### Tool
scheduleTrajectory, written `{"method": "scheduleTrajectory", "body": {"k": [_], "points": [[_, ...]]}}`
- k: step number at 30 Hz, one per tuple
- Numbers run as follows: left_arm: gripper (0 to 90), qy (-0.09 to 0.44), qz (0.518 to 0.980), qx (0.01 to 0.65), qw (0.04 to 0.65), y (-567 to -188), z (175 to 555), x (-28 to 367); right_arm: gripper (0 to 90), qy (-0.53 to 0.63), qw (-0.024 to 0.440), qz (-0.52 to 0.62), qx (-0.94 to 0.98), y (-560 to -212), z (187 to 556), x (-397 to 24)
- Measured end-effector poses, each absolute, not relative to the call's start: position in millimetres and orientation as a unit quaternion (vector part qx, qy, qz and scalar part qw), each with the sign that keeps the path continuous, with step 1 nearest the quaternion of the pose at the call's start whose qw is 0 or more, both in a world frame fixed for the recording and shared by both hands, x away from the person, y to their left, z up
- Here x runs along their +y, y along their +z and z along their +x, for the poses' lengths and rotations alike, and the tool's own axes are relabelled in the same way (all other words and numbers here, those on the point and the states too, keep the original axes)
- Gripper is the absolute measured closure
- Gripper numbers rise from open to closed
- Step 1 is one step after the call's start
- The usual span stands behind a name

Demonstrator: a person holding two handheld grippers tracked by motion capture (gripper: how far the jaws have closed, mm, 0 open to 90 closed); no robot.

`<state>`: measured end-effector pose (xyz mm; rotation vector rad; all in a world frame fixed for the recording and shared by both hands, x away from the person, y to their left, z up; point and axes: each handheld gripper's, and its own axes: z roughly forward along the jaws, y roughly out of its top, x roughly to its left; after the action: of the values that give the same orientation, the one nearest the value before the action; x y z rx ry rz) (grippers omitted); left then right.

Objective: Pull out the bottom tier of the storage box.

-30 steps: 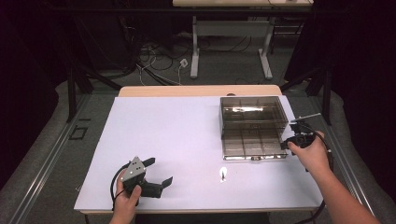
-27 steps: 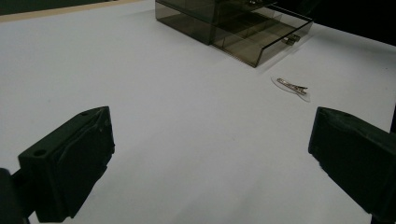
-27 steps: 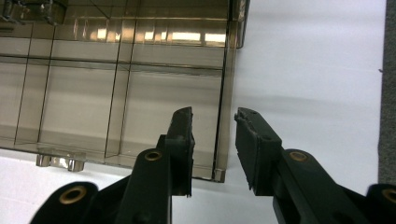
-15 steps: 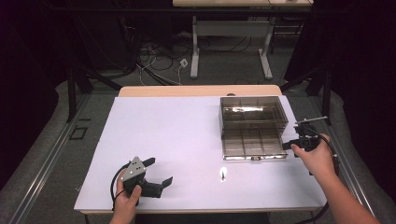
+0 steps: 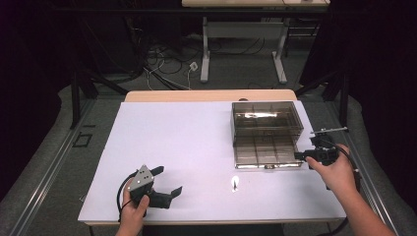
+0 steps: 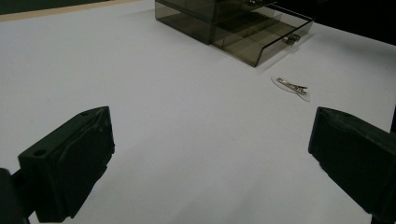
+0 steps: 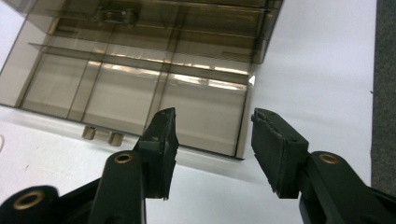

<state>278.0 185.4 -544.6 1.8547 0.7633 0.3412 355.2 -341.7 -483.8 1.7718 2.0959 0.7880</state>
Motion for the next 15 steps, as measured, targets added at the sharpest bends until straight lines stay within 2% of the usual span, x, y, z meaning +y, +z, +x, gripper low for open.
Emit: {"method": "scheduleTrajectory", "body": {"k": [8, 15], "points": [[0.4, 0.143, 0.776, 0.318, 0.525, -544.7, 278.0, 185.6, 45.0, 0.284, 0.176, 0.584, 0.739, -477.6, 343.0, -331.5], [0.5, 0.142, 0.778, 0.318, 0.523, -544.2, 277.7, 186.0, 40.7, 0.309, 0.185, 0.567, 0.741, -470.2, 329.6, -322.8]]}}
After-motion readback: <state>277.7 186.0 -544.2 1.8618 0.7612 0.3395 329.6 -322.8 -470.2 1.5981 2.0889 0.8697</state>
